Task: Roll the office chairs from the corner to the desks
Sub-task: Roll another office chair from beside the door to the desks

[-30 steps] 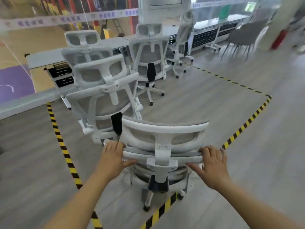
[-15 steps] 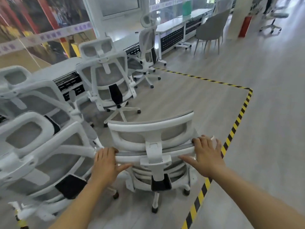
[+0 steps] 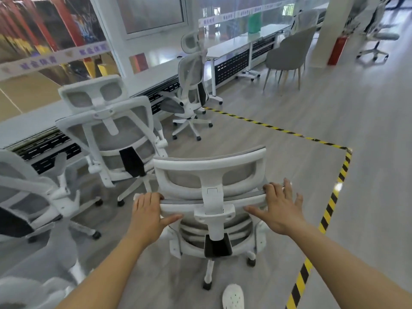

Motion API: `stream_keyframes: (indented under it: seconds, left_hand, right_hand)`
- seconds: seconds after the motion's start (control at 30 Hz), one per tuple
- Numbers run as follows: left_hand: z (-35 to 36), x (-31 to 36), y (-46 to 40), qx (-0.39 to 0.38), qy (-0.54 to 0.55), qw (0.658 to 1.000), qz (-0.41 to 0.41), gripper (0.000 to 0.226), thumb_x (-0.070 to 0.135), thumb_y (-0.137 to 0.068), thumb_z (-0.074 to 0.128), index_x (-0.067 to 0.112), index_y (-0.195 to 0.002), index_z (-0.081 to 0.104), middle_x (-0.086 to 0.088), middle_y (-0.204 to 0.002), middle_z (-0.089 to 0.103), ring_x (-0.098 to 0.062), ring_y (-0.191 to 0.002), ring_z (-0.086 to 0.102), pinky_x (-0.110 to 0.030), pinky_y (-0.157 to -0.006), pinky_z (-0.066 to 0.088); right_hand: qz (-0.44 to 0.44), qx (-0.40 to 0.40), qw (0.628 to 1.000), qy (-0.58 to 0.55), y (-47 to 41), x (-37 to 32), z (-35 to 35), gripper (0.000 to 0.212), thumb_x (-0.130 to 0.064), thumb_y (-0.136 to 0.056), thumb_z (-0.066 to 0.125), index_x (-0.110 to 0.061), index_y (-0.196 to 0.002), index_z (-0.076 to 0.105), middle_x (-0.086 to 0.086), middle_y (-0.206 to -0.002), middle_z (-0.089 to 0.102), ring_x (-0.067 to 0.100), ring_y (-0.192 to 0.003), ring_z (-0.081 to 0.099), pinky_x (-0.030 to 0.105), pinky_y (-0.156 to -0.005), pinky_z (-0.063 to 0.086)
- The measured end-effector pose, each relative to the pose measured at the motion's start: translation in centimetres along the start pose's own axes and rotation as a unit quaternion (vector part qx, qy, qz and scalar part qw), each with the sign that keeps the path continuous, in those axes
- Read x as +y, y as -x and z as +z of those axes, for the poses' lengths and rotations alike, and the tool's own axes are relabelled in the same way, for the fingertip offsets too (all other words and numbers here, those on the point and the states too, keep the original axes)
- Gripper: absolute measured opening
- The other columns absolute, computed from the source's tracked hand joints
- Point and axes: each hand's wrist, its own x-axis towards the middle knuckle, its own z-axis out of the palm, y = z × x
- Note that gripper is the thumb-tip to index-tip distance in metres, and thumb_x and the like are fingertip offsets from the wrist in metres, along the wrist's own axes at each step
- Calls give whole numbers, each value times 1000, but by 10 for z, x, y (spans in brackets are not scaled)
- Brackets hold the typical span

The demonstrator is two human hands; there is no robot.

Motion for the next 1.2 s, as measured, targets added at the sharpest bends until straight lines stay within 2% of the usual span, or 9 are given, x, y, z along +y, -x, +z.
stream_keyframes:
  seconds: [0.13,0.3,0.53,0.7,0.8,0.9,0.97,1.03,1.2]
  left_hand:
    - [32,15,-106,-11,14,1000,12,63,88,-69,45,32,-96,37,10,-89,38,-12,-85,33,-31,-82,30]
    - [69,31,-244,-36,0,999,26,76,92,-68,38,24,-100,52,9,-93,46,-16,-90,44,-32,-86,35]
    - [128,55,-442,-88,-6,996,29,78,96,-61,33,29,-100,44,9,-96,44,-15,-92,41,-32,-87,37]
    - [169,76,-582,-105,-29,994,25,81,94,-63,34,26,-106,47,9,-99,45,-12,-92,38,-30,-91,35]
    - [189,83,-662,-136,-53,989,14,83,92,-69,30,26,-118,46,7,-114,47,-18,-113,42,-39,-108,31]
    - [206,90,-725,-158,-67,985,-35,82,80,-83,29,29,-148,28,2,-156,26,-24,-147,15,-45,-121,8]
    - [213,97,-757,-160,-52,984,-59,73,67,-92,34,32,-153,16,1,-163,11,-25,-150,3,-45,-121,3]
    - [217,106,-781,-160,-29,985,-61,69,57,-95,41,33,-153,13,0,-164,6,-26,-150,1,-44,-121,3]
    - [237,127,-823,-157,104,982,-18,73,66,-81,40,32,-145,37,1,-157,28,-25,-146,21,-45,-118,21]
  right_hand:
    - [22,-26,999,-3,-98,21,-32,104,-95,-67,23,-29,-147,19,-6,-161,8,26,-148,-22,62,-116,7]
    - [47,-52,997,-17,-219,46,-69,110,-95,-67,23,-28,-154,10,-6,-163,0,27,-147,-25,62,-116,10]
    - [56,-13,998,-40,-399,90,-101,103,-92,-70,28,-25,-148,18,0,-160,7,31,-147,-20,60,-117,13]
    - [54,-4,997,-55,-540,120,-124,98,-89,-73,31,-25,-146,19,1,-160,9,34,-147,-17,61,-117,14]
    - [49,-16,996,-66,-617,130,-144,96,-87,-76,33,-25,-148,16,2,-161,5,37,-146,-19,60,-117,12]
    - [37,-17,997,-63,-686,136,-157,95,-86,-78,35,-27,-149,10,3,-162,1,41,-145,-22,62,-117,12]
    - [32,-24,998,-49,-727,138,-164,98,-86,-77,37,-29,-151,6,3,-163,-1,42,-145,-23,64,-116,14]
    - [18,-42,998,-46,-759,136,-173,100,-84,-78,39,-31,-153,1,1,-164,-5,40,-145,-25,64,-116,15]
    - [-21,-28,997,-76,-809,135,-193,90,-75,-86,41,-38,-155,-4,-8,-164,-14,23,-149,-18,56,-118,12]
